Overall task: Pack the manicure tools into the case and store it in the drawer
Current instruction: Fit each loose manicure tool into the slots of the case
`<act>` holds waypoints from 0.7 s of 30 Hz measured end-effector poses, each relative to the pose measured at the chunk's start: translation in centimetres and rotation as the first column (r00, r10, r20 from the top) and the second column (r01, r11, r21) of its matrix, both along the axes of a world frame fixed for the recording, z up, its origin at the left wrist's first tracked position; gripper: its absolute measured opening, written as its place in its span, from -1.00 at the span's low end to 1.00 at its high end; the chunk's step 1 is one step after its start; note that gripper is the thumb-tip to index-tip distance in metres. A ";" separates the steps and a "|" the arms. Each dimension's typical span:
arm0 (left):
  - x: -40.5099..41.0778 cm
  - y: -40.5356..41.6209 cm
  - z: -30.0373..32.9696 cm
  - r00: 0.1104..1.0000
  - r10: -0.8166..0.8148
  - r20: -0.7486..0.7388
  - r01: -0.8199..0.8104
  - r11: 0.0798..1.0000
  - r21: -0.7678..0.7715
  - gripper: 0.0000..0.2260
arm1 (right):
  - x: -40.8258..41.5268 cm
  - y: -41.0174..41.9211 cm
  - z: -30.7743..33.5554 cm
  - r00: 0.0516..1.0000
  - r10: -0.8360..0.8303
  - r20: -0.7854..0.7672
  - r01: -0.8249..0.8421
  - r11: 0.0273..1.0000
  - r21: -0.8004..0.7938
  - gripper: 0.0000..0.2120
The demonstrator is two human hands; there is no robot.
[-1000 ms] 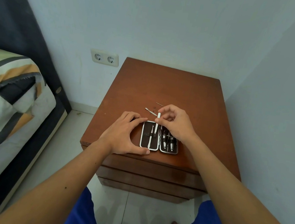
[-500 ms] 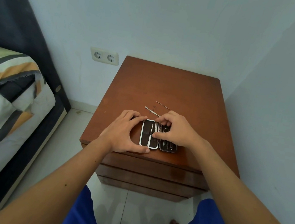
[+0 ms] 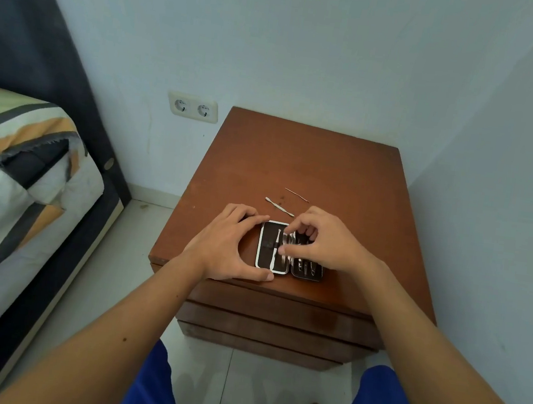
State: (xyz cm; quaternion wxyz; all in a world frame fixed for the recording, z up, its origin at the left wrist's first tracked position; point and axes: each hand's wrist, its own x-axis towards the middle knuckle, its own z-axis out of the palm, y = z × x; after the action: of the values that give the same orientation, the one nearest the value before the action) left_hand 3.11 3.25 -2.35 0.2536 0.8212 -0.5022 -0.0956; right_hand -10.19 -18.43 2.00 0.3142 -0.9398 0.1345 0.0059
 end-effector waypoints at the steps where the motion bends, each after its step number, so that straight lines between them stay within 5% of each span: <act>1: 0.0 0.0 0.0 1.000 -0.001 -0.004 0.001 1.000 -0.001 0.06 | 0.3 -0.2 -0.1 0.996 -0.055 0.073 0.053 0.998 0.036 -0.72; 4: -0.1 0.0 0.1 1.000 0.000 -0.008 0.000 1.000 -0.005 0.06 | 2.2 -0.8 -0.4 0.961 -0.192 0.197 0.192 0.981 0.018 -0.90; 8: 0.0 0.0 0.0 1.000 0.005 -0.010 -0.005 1.000 -0.002 0.05 | 5.6 -1.1 -0.3 0.964 -0.208 0.163 0.220 0.974 -0.061 -0.85; 14: 0.0 0.1 0.2 1.000 -0.009 0.001 0.009 1.000 0.001 0.04 | 8.2 -1.2 1.2 0.995 0.084 -0.062 -0.090 0.991 -0.099 -0.47; 21: 0.0 0.0 0.3 1.000 -0.014 -0.007 0.014 1.000 0.007 0.04 | 8.9 -2.9 0.3 0.978 0.190 -0.090 -0.202 0.966 -0.161 -0.66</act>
State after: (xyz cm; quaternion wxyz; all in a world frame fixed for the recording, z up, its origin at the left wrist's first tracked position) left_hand 3.14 3.28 -2.08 0.2520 0.8180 -0.5068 -0.1021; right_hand -1.33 -21.30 2.34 0.2258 -0.9709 0.0523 0.0603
